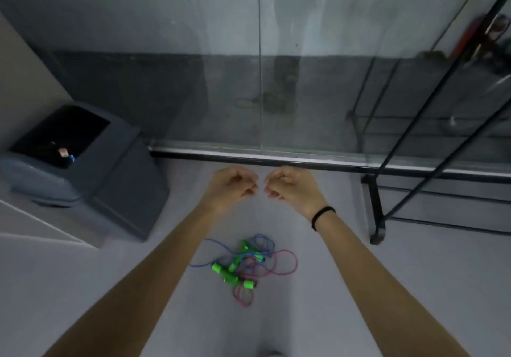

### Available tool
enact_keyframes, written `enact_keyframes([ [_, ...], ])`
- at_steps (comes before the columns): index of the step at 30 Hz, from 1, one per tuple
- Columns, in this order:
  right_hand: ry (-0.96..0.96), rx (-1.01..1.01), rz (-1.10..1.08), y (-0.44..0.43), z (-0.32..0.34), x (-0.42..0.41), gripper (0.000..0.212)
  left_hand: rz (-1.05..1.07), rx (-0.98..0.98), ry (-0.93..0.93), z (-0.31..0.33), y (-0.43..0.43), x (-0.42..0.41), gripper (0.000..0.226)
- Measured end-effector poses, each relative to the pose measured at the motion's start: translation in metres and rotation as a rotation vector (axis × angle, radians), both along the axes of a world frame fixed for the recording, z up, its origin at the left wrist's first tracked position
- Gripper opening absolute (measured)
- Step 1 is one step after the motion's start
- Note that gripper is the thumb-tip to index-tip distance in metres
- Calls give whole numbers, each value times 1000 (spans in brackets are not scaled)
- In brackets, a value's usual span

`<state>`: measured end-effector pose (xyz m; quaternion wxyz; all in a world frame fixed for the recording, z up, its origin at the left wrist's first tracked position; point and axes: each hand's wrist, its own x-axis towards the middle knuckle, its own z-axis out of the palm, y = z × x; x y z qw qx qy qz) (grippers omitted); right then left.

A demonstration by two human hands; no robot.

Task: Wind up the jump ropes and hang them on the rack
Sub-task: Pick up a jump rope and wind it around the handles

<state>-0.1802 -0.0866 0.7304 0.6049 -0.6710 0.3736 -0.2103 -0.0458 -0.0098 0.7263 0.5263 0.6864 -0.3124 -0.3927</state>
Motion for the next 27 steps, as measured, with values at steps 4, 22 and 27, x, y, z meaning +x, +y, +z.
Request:
enact_keyframes([
  [4,41,25,39,-11,-81,11,12,35,49,7,-87,-6,12,23],
  [22,158,-33,202,-4,-622,105,10,184,168,10,-617,44,94,25],
  [27,151,-20,224,-4,-695,100,10,216,221,-126,-705,53,103,23],
])
